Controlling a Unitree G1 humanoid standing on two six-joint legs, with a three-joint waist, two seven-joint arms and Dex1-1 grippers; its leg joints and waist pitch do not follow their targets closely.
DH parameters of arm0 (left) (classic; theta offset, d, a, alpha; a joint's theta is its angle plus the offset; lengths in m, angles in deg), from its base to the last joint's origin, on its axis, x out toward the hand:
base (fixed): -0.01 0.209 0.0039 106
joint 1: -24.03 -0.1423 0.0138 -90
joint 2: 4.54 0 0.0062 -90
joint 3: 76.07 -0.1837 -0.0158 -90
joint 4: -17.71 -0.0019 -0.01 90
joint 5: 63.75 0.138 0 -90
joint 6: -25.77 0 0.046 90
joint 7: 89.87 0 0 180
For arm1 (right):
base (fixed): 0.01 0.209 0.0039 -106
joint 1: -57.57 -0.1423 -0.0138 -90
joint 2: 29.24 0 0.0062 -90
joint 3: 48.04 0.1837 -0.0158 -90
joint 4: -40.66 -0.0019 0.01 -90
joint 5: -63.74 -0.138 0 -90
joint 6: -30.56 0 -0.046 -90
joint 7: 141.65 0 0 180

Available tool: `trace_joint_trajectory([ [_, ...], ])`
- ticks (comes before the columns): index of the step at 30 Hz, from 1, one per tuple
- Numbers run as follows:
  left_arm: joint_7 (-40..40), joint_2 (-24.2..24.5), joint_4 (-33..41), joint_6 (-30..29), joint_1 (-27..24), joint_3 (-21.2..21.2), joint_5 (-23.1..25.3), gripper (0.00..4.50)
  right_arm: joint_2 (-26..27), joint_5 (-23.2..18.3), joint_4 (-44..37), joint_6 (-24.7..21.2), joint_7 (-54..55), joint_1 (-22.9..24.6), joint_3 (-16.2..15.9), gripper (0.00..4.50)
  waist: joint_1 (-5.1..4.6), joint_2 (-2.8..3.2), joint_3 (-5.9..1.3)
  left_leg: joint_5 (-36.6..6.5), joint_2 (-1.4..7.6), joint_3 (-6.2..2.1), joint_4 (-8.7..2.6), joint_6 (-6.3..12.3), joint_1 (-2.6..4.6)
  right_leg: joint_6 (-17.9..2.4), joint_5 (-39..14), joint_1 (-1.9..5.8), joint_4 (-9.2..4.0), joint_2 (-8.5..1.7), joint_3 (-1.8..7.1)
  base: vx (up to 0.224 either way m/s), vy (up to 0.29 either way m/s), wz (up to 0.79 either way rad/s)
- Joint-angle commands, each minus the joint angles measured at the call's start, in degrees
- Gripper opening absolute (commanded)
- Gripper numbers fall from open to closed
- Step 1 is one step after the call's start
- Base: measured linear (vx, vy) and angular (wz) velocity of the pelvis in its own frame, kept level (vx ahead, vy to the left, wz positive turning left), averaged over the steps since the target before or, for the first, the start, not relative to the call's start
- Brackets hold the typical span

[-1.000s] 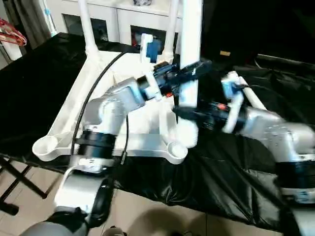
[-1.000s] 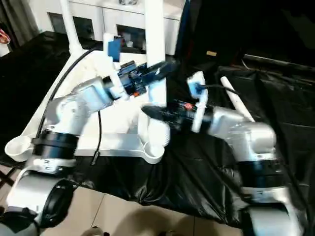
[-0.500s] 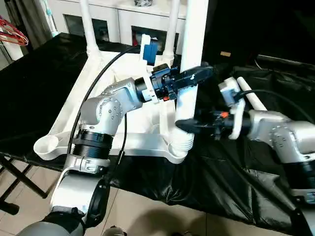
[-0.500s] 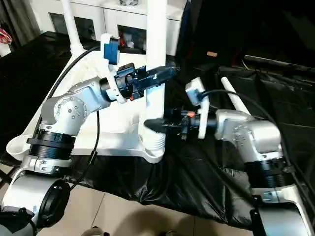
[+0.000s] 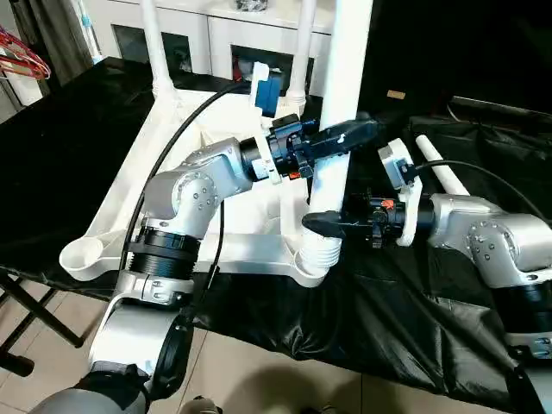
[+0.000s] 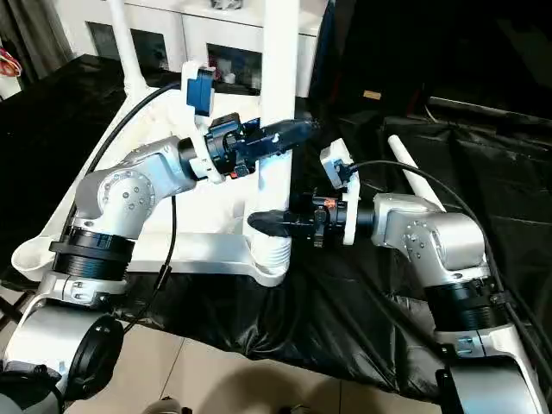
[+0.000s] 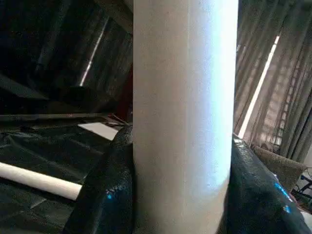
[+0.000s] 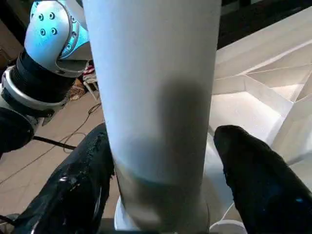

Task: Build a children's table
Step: Pick table leg

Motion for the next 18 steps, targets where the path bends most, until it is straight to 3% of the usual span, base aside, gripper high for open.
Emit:
trace_joint_trajectory([
  [1,0.6,-0.3,-0.3,-0.4,1.5,-1.2,0.5,1.85,0.0,1.3,-0.4,1.4,-0.3,0.2,-0.9,3.42,0.31,-0.1,-4.61,-4.2,0.59,0.19,-3.76,2.07,0.0,-9.4,-13.6,4.73,-3.86,-3.72,2.19,0.0,0.0,0.0],
  [7,0.9,-0.1,-0.3,-0.3,1.4,-1.5,0.6,1.85,-0.1,1.8,-0.1,2.1,-0.8,0.4,-1.5,3.42,0.32,-0.14,-4.68,-3.8,0.57,0.21,-3.72,2.29,-0.04,-9.7,-12.6,4.85,-3.75,-3.78,2.24,0.0,0.0,0.0],
  [8,1.0,-0.1,-0.3,-0.3,1.3,-1.6,0.7,1.85,-0.1,1.8,-0.1,2.3,-0.9,0.6,-1.6,3.16,0.31,-0.27,-4.61,-3.9,0.57,0.21,-3.75,2.35,-0.1,-9.7,-12.8,4.86,-3.77,-3.77,2.21,0.0,0.0,0.0],
  [18,1.1,0.1,-0.2,-0.4,1.4,-2.1,0.5,1.85,0.2,2.2,0.4,2.8,-1.0,0.7,-1.9,2.39,0.34,-0.03,-4.62,-4.2,0.61,0.17,-3.76,2.18,0.0,-9.5,-13.4,4.78,-3.83,-3.75,2.21,0.0,0.0,0.0],
])
